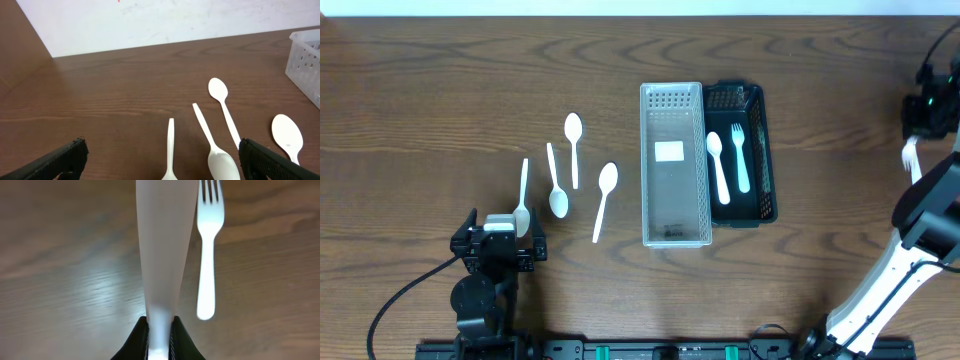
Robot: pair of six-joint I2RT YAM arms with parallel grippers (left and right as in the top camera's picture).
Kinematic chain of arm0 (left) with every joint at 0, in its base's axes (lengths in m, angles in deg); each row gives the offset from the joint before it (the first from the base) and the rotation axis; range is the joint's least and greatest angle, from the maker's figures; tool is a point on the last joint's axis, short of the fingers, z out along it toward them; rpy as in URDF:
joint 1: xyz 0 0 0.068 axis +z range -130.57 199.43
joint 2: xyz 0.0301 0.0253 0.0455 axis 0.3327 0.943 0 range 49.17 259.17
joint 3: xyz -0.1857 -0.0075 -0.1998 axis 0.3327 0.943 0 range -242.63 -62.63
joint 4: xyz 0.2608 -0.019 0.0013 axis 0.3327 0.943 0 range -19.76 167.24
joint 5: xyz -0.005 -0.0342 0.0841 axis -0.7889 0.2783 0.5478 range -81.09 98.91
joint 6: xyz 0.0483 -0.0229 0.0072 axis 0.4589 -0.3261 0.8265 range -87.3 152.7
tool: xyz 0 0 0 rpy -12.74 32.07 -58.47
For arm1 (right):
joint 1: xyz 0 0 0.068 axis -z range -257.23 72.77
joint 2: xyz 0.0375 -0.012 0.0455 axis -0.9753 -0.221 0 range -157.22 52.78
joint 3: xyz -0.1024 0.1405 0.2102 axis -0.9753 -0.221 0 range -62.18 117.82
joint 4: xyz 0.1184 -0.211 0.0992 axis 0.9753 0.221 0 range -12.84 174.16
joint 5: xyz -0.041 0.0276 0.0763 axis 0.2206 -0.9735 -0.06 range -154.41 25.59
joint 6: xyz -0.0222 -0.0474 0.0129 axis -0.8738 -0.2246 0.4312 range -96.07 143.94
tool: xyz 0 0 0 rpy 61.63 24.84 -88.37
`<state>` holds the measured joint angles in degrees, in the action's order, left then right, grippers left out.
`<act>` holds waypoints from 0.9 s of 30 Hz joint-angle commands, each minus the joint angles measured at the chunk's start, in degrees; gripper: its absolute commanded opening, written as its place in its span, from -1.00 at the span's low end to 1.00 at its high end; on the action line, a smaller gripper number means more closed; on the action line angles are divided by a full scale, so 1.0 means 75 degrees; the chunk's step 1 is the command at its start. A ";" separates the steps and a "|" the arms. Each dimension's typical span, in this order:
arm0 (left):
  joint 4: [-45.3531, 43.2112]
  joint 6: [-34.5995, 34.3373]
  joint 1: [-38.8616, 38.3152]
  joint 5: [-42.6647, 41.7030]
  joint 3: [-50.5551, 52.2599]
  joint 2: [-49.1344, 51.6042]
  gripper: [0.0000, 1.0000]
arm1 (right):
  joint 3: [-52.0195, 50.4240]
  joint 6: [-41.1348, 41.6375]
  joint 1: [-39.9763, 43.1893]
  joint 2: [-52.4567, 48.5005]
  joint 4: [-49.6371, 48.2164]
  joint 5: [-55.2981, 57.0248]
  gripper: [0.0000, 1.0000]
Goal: Pack container
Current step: 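Carry the spoon into the black tray and release it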
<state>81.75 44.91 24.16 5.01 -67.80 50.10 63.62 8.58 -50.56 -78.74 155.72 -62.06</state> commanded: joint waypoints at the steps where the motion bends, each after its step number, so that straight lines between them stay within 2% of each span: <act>1: 0.0050 -0.0038 0.0032 -0.0020 0.0198 0.0012 0.96 | 0.1186 0.0475 -0.0542 0.0020 0.0484 -0.0743 -0.97; 4: 0.0050 -0.0038 0.0032 -0.0017 0.0198 0.0012 0.96 | 0.2060 0.0813 -0.1029 0.0020 0.1017 -0.1189 -0.97; 8: 0.0050 -0.0038 0.0032 -0.0017 0.0198 0.0012 0.96 | 0.2486 0.1381 -0.1670 0.0020 0.1495 -0.1749 -0.97; 15: 0.0050 -0.0038 0.0032 -0.0020 0.0198 0.0012 0.96 | 0.2422 0.2189 -0.2882 0.0020 0.1649 -0.1929 -0.98; 27: 0.0050 -0.0038 0.0032 -0.0017 0.0198 0.0012 0.96 | 0.1676 0.2471 -0.4386 0.0020 0.1638 -0.1920 -0.97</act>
<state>81.75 44.91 24.16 5.01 -67.80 50.10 78.52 25.52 -81.55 -78.74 168.07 -75.72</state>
